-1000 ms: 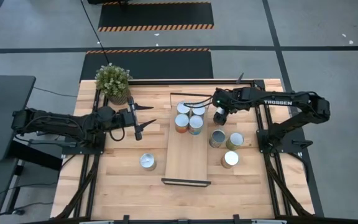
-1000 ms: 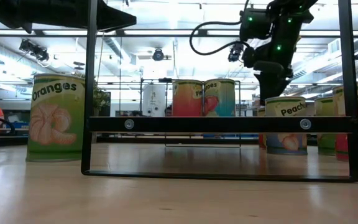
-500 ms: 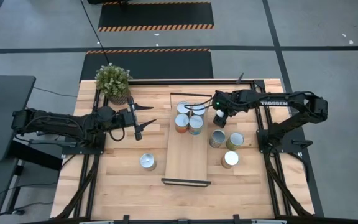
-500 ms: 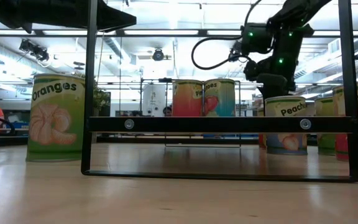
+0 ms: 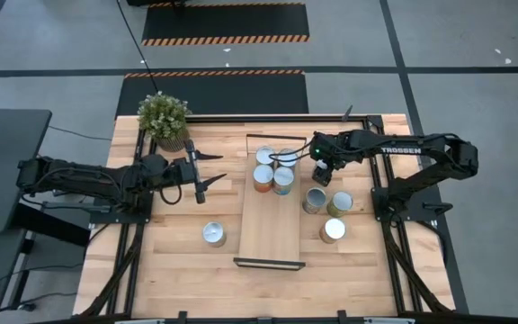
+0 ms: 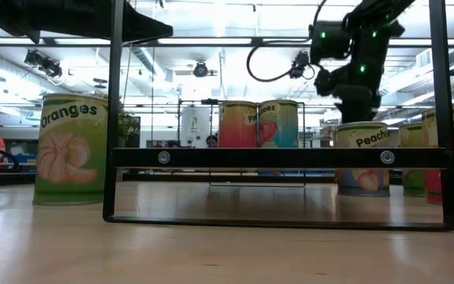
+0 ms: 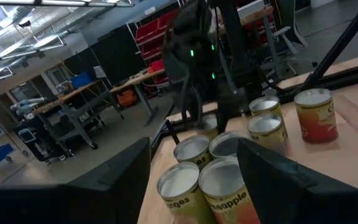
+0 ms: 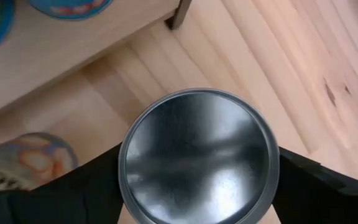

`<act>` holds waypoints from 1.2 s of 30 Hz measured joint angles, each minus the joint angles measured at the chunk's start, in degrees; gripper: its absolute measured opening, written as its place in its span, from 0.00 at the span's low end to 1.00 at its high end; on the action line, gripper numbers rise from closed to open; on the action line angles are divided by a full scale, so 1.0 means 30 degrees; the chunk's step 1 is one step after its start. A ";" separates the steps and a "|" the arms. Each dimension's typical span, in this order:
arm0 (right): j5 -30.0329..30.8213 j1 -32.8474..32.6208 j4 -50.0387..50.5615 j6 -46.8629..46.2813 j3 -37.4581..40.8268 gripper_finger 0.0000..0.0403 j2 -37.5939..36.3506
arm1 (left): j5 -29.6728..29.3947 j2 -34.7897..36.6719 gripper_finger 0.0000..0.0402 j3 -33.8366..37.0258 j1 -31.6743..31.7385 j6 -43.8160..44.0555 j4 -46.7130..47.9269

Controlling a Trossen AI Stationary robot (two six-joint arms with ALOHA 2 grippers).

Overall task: Pick and place cans onto a shelf
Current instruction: Put the canned pineapple on the shelf

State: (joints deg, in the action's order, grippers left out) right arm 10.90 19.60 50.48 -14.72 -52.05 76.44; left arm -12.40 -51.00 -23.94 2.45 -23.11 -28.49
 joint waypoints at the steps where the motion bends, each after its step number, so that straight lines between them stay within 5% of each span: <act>1: 0.0132 -0.0191 0.0454 -0.0305 -0.0296 0.82 -0.0126 | 0.0000 -0.0002 0.61 0.0000 0.0004 0.0000 0.0071; 12: 0.2446 -0.5384 0.4446 -0.3511 -0.5453 0.82 -0.0318 | 0.0000 -0.0007 0.61 0.0000 0.0004 0.0634 0.0472; 20: 0.2490 -0.9406 0.3817 -0.5992 -0.7126 0.82 0.0374 | 0.0000 -0.0007 0.61 -0.0007 0.0001 0.1013 0.0450; 25: 0.1635 -1.1025 0.2068 -0.6144 -0.7449 0.82 0.2456 | 0.0000 -0.0015 0.61 -0.0007 0.0004 0.1124 0.0403; 36: 0.1512 -1.1736 0.3835 -0.7012 -1.2554 0.82 0.8558 | 0.0000 -0.0015 0.61 -0.0007 0.0004 0.1151 0.0454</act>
State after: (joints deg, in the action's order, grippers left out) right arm 15.44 -15.61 61.99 -35.76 -89.71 102.11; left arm -12.40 -51.05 -23.97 2.46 -19.66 -27.13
